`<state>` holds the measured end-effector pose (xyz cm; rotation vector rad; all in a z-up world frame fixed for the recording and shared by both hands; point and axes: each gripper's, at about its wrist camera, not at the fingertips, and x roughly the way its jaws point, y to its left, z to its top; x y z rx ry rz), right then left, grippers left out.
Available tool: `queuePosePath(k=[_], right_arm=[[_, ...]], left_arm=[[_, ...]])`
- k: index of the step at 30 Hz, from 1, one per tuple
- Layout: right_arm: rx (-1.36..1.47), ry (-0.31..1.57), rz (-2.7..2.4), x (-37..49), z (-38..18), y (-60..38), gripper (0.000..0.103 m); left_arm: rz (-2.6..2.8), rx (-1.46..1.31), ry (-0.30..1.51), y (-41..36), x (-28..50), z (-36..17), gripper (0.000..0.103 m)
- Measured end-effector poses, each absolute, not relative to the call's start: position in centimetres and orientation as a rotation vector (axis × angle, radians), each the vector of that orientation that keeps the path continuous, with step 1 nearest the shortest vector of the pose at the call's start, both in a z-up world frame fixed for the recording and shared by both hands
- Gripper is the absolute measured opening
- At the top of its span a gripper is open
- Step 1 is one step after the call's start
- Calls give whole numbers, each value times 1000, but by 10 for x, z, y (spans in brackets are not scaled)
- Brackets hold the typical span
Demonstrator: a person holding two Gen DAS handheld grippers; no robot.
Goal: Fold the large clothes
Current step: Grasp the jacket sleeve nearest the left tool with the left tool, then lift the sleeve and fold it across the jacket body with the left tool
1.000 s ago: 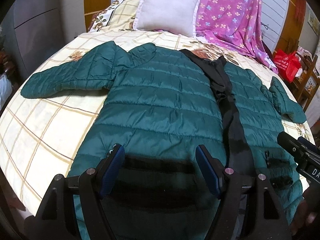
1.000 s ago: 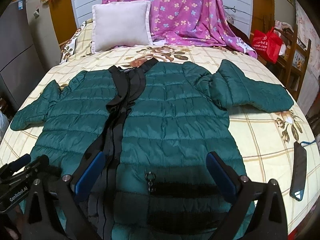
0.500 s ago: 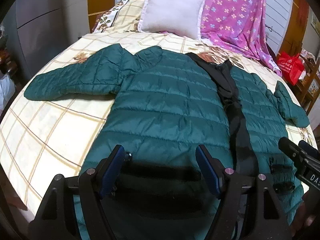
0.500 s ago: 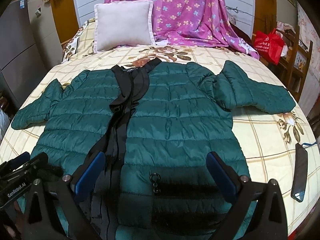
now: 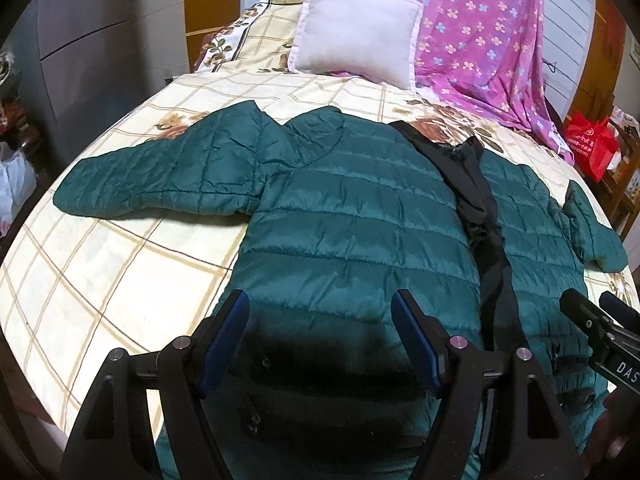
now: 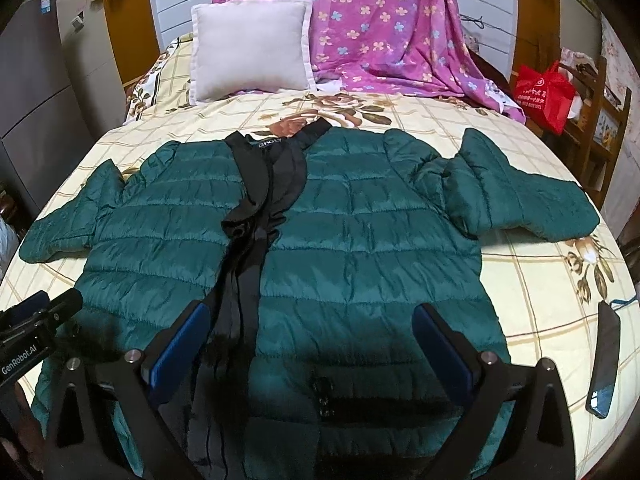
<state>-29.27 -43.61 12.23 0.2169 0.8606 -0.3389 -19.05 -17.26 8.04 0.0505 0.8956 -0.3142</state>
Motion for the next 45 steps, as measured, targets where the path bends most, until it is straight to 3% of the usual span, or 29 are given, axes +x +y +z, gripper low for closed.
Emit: queuePosePath(k=[13, 29, 38, 42, 45], right_arm=[[226, 857, -306, -258, 122, -444, 102], [190, 912, -256, -239, 104, -433, 103], [184, 928, -243, -228, 99, -432, 103], [183, 938, -243, -226, 96, -433, 103], [185, 938, -245, -226, 95, -434, 103]], left_arm=[[-160, -57, 936, -102, -124, 83, 53], [355, -409, 894, 101, 7, 36, 53], [417, -481, 884, 118, 33, 13, 53], [338, -511, 860, 118, 39, 13, 2], [279, -540, 851, 115, 37, 22, 0]])
